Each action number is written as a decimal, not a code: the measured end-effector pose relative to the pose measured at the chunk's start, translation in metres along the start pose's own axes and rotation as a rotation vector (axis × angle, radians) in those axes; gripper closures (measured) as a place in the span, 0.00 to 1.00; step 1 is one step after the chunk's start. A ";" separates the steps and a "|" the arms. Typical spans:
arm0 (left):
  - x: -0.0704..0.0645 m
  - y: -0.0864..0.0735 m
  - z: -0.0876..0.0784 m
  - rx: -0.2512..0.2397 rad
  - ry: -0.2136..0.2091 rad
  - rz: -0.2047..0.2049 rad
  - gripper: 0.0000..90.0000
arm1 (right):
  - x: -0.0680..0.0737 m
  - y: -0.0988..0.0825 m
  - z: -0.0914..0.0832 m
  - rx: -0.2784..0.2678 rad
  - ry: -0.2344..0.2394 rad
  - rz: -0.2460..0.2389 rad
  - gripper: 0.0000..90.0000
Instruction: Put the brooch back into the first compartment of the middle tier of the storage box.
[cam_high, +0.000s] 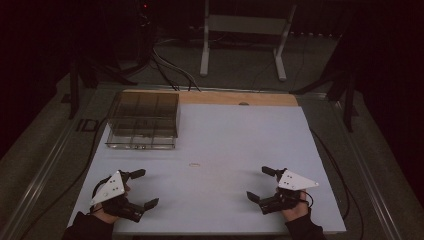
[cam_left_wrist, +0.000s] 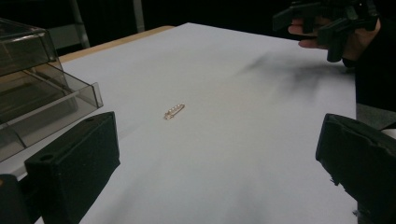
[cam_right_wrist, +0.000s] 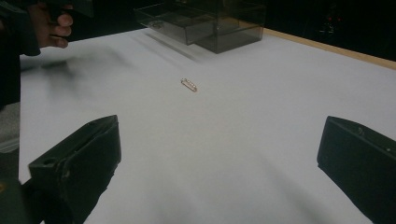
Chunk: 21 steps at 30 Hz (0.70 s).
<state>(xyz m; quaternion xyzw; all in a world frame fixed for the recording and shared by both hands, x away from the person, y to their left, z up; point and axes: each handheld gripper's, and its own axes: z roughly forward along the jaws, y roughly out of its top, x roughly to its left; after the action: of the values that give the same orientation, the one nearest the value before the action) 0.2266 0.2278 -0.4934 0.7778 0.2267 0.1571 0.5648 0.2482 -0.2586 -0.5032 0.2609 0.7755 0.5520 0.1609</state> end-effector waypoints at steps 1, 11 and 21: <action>0.000 0.000 0.000 0.000 0.000 0.000 0.00 | 0.000 0.000 0.000 0.000 0.000 0.000 0.00; 0.005 0.013 0.001 -0.012 -0.001 0.001 0.00 | 0.000 0.001 0.000 -0.005 0.000 0.007 0.00; 0.008 0.020 0.008 -0.012 0.004 -0.013 0.00 | 0.000 0.001 0.001 -0.004 0.000 0.011 0.00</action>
<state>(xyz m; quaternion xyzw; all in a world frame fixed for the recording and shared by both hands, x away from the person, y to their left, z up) 0.2415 0.2201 -0.4767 0.7726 0.2316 0.1563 0.5702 0.2489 -0.2578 -0.5027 0.2648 0.7728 0.5546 0.1585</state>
